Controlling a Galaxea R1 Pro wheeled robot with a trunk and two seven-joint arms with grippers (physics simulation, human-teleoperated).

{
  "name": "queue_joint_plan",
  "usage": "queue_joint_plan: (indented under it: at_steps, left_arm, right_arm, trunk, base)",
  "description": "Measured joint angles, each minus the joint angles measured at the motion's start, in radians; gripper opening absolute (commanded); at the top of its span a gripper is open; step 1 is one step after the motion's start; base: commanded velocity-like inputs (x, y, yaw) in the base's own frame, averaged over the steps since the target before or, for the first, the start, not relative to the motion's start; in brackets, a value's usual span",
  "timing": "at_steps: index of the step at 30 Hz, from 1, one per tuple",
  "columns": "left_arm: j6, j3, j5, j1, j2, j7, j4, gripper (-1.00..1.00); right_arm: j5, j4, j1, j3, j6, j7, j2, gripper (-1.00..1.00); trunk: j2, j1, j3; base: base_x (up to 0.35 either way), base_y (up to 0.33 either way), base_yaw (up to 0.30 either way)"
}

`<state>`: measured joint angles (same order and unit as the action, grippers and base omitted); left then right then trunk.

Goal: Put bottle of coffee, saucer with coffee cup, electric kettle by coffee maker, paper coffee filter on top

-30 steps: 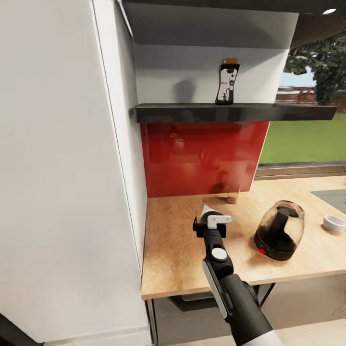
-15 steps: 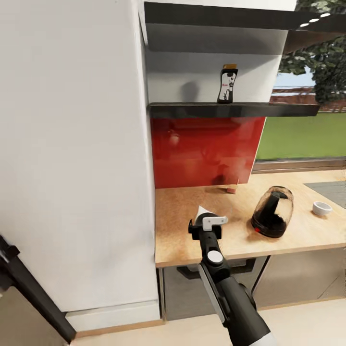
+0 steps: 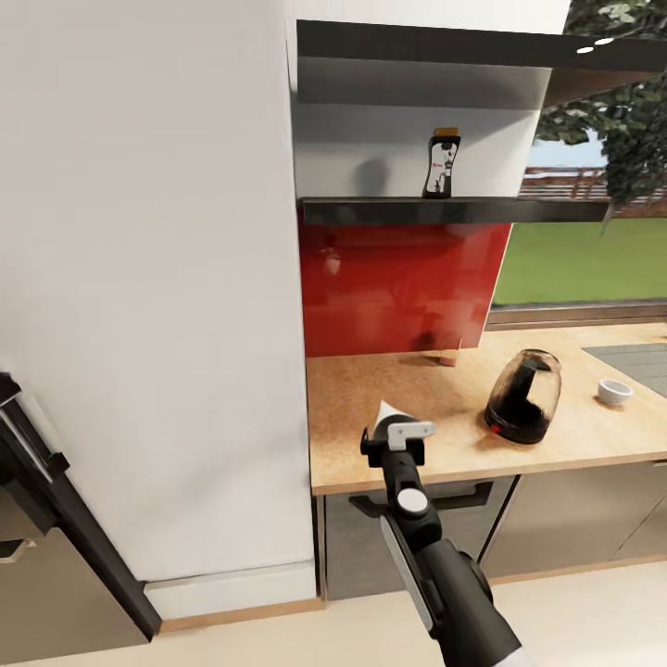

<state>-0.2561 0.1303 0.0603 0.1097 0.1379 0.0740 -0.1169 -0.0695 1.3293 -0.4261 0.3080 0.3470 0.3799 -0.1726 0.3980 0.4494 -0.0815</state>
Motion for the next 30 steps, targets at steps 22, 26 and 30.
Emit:
queue_joint_plan:
  at_steps: [22, 26, 30]
  left_arm:
    - [-0.128, -0.006, 0.001, -0.168, -0.001, -0.08, -0.188, 1.0]
    - [-0.13, -0.011, 0.002, -0.16, 0.01, -0.111, -0.181, 1.0]
    - [-0.13, -0.01, 0.003, -0.16, 0.009, -0.113, -0.18, 1.0]
  right_arm:
    - [0.0, 0.0, 0.017, 0.001, -0.003, -0.22, 0.013, -1.0]
    - [-0.001, 0.002, 0.017, 0.0, -0.003, -0.361, 0.054, -1.0]
    - [0.0, 0.003, 0.017, -0.001, -0.001, -0.37, 0.057, -1.0]
  trunk:
    - [0.0, 0.0, 0.0]
    - [0.0, 0.0, 0.0]
    - [0.0, 0.0, 0.0]
  base:
    - [0.0, 0.0, 0.0]
    - [0.0, 0.0, 0.0]
    - [0.0, 0.0, 0.0]
